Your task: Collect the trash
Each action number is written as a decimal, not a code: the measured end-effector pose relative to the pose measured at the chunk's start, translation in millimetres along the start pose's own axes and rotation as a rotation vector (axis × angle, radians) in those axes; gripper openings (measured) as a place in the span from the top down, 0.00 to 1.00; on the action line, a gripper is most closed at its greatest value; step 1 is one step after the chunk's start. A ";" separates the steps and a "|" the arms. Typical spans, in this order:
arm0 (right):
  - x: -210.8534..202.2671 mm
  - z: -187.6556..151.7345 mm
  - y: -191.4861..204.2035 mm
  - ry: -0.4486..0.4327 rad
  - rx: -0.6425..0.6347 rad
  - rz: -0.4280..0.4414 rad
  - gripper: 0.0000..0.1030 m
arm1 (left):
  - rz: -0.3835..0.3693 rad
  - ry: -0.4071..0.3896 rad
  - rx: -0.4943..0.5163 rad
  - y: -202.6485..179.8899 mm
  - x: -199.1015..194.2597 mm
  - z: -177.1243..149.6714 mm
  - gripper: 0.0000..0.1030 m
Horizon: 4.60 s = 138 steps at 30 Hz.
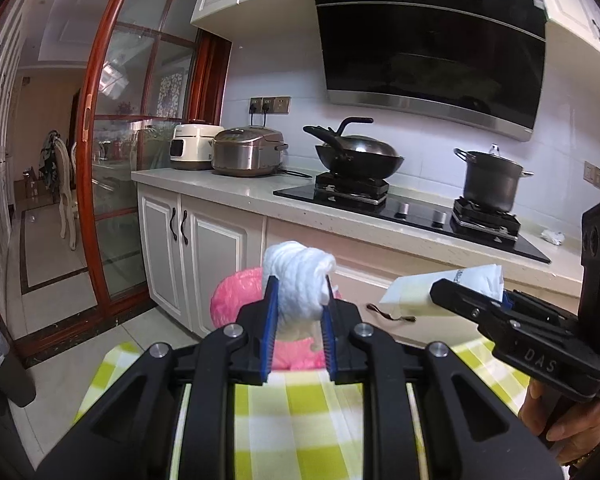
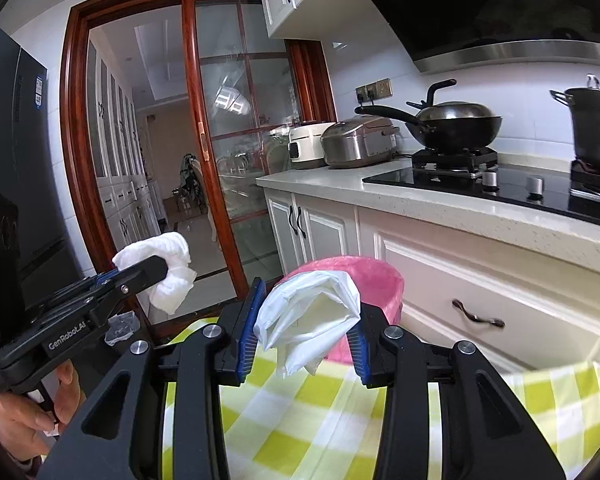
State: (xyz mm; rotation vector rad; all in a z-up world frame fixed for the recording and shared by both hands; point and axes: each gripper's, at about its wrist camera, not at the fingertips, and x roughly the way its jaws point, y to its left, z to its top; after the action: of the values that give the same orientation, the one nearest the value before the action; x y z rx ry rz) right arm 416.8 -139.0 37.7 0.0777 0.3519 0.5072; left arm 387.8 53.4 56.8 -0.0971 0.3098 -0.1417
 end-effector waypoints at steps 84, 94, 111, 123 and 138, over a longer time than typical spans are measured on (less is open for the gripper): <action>-143.0 -21.8 38.2 0.196 0.015 -0.139 0.17 | 0.148 0.086 0.043 -35.9 -150.2 1.1 0.04; -155.0 -31.0 37.3 0.217 -0.002 -0.151 0.17 | 0.135 0.100 0.033 -52.1 -156.5 -11.6 0.04; -151.8 -32.1 41.6 0.227 -0.015 -0.157 0.17 | 0.153 0.104 0.032 -52.7 -158.6 -7.7 0.04; -153.1 -22.6 39.4 0.209 -0.013 -0.159 0.17 | 0.156 0.108 0.034 -51.8 -156.6 -5.2 0.05; -155.7 -24.9 38.2 0.203 -0.012 -0.163 0.17 | 0.150 0.116 0.042 -53.4 -155.3 -8.0 0.04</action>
State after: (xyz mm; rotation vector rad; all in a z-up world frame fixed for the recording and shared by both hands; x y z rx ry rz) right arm 263.4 -182.0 68.8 -0.0143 0.5493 0.3562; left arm 232.3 24.1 101.5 -0.0233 0.4287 -0.0048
